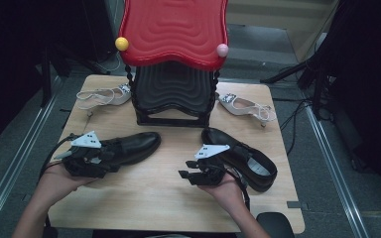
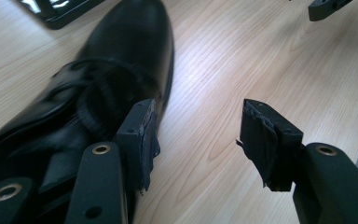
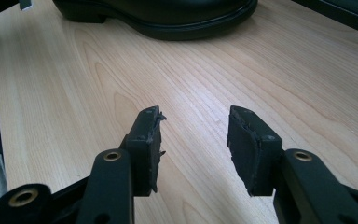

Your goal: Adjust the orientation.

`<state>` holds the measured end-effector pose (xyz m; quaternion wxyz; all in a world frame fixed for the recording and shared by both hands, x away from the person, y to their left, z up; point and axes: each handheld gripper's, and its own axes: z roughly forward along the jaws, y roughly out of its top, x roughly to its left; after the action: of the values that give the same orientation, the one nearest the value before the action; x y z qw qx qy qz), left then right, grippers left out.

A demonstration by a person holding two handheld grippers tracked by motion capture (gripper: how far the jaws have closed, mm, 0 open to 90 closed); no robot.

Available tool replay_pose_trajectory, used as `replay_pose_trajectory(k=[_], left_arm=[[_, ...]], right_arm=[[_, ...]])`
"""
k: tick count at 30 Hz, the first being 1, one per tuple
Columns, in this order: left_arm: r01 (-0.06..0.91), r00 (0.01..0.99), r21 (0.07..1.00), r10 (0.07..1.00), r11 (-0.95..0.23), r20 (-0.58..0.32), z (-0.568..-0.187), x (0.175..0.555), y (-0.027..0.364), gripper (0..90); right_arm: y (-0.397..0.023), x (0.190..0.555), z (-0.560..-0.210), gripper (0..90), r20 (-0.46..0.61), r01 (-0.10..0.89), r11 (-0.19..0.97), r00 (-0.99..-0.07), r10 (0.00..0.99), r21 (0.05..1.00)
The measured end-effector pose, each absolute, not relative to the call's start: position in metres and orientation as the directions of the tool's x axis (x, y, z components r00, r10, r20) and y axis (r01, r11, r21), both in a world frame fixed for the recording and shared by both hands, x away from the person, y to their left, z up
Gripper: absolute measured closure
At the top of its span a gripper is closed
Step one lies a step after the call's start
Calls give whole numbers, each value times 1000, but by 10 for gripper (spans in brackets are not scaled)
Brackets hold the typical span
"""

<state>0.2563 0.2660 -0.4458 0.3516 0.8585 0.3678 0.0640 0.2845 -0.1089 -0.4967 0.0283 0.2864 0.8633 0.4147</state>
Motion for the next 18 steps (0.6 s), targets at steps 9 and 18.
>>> replay_pose_trajectory(k=[9, 18], left_arm=[[607, 695, 650, 702, -456, -156, -435, 250, 290, 469], [642, 660, 630, 733, -438, -163, -443, 254, 307, 459]], right_arm=[[-106, 286, -500, 546, 190, 476, 503, -834, 518, 721], [-106, 286, -500, 543, 186, 479, 507, -832, 523, 716]])
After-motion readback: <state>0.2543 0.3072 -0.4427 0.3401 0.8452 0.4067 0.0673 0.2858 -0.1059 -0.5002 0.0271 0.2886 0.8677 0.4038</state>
